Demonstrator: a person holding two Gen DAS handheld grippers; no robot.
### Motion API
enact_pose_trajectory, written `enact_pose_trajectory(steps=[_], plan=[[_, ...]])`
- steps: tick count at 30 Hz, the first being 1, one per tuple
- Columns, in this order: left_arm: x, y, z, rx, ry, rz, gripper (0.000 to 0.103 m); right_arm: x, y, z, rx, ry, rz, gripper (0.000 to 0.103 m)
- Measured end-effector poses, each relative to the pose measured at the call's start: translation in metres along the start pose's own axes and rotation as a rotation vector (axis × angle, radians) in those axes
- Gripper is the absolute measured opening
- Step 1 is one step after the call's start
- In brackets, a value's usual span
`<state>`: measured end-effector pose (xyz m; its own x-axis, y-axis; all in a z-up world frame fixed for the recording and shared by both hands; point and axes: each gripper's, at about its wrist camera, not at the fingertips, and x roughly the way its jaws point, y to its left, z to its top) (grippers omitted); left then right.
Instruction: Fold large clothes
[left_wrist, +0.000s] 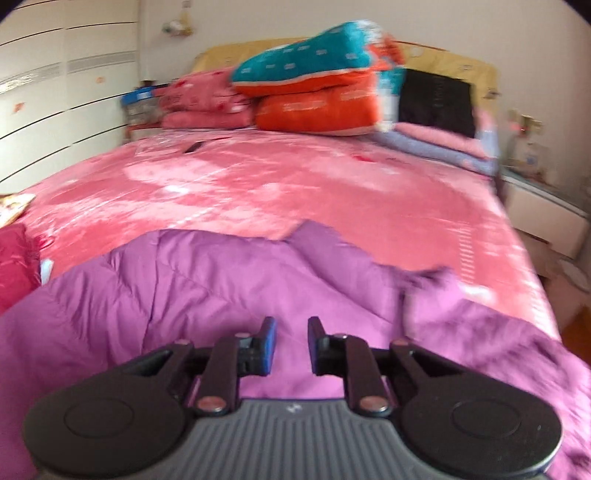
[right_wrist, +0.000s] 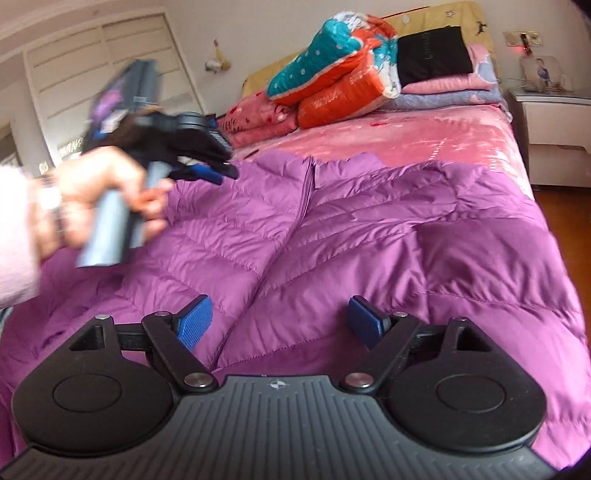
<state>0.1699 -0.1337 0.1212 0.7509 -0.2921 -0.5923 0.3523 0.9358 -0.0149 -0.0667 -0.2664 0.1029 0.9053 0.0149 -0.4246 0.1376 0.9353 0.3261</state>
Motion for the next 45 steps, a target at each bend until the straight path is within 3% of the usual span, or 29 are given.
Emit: enact_pose_trajectory(steps=[6, 9, 14, 18, 20, 22, 28, 32, 35, 37, 42, 45], plan=[[0.062, 0.019, -0.014, -0.042, 0.061, 0.155, 0.024, 0.004, -0.010, 0.002, 0.047, 0.034, 0.024, 0.103], [0.077, 0.024, -0.026, -0.027, 0.034, 0.191, 0.024, 0.003, -0.012, 0.002, 0.063, 0.038, 0.032, 0.103], [0.087, 0.031, -0.037, -0.040, -0.038, 0.177, 0.024, 0.001, -0.011, -0.001, 0.054, 0.052, 0.043, 0.103], [0.087, 0.033, -0.033, -0.046, -0.038, 0.157, 0.025, 0.001, -0.008, 0.001, 0.046, 0.059, 0.045, 0.103], [0.079, 0.031, -0.032, -0.017, -0.027, 0.143, 0.031, -0.001, -0.010, 0.002, 0.050, 0.056, 0.057, 0.103], [0.059, 0.029, -0.034, -0.007, -0.014, 0.105, 0.039, -0.001, -0.013, 0.005, 0.048, 0.045, 0.071, 0.103], [-0.034, 0.022, -0.058, 0.060, -0.013, 0.016, 0.043, -0.033, -0.027, 0.016, 0.061, -0.060, 0.065, 0.103], [-0.097, 0.022, -0.092, 0.077, 0.020, -0.005, 0.047, -0.061, -0.034, 0.024, 0.025, -0.171, -0.030, 0.103], [-0.139, 0.023, -0.125, 0.116, 0.035, -0.004, 0.051, -0.069, -0.047, 0.025, 0.025, -0.196, -0.082, 0.103], [-0.163, 0.026, -0.149, 0.139, 0.059, -0.005, 0.056, -0.066, -0.054, 0.023, 0.026, -0.170, -0.098, 0.103], [-0.193, 0.042, -0.193, 0.124, 0.124, 0.043, 0.058, -0.035, -0.066, 0.003, 0.019, 0.034, -0.170, 0.097], [-0.209, 0.046, -0.202, 0.121, 0.109, 0.069, 0.059, -0.031, -0.065, -0.009, 0.004, 0.071, -0.211, 0.096]])
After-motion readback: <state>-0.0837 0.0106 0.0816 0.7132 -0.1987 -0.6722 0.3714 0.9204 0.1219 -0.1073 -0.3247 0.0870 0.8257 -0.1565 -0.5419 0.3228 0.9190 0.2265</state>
